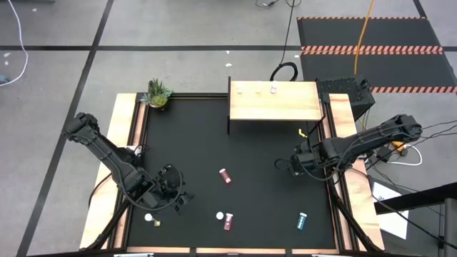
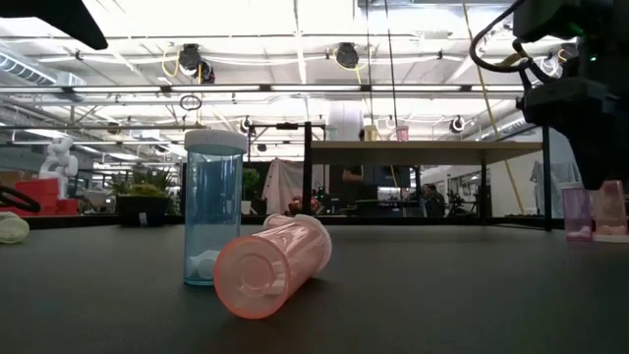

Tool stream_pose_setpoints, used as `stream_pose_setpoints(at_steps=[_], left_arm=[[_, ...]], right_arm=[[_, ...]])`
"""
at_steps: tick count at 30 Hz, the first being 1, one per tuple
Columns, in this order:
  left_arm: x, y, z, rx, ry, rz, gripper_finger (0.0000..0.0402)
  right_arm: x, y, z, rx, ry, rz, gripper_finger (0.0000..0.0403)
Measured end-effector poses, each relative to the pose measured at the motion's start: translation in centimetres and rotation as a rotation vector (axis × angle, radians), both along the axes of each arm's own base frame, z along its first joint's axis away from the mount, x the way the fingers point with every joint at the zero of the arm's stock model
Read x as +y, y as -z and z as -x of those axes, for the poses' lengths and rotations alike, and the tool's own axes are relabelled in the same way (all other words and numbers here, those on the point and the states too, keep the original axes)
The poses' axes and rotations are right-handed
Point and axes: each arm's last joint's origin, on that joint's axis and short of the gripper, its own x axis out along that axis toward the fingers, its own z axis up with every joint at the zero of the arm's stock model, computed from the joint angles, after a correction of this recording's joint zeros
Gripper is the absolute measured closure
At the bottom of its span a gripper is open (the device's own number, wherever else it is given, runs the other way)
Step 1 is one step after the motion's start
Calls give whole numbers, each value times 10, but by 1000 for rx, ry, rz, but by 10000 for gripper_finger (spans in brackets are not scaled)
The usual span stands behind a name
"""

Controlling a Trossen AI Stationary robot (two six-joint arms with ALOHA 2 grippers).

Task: Pick and place medicine bottles onto shelf by color
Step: Put the top orange pill bottle on the shelf

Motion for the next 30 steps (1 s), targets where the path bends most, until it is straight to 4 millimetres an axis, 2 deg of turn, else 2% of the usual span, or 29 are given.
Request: stream_pose_setpoints(at_steps=[6, 19, 30], left_arm=[[0, 0, 0, 0, 2, -1, 62], [3, 0, -2, 8, 15, -23, 62], [10, 0, -7, 24, 30, -38, 62]], right_arm=[[1, 13, 2, -6, 3, -54, 259], [1, 14, 0, -29, 9, -33, 305], [2, 13, 0, -29, 3, -60, 303]])
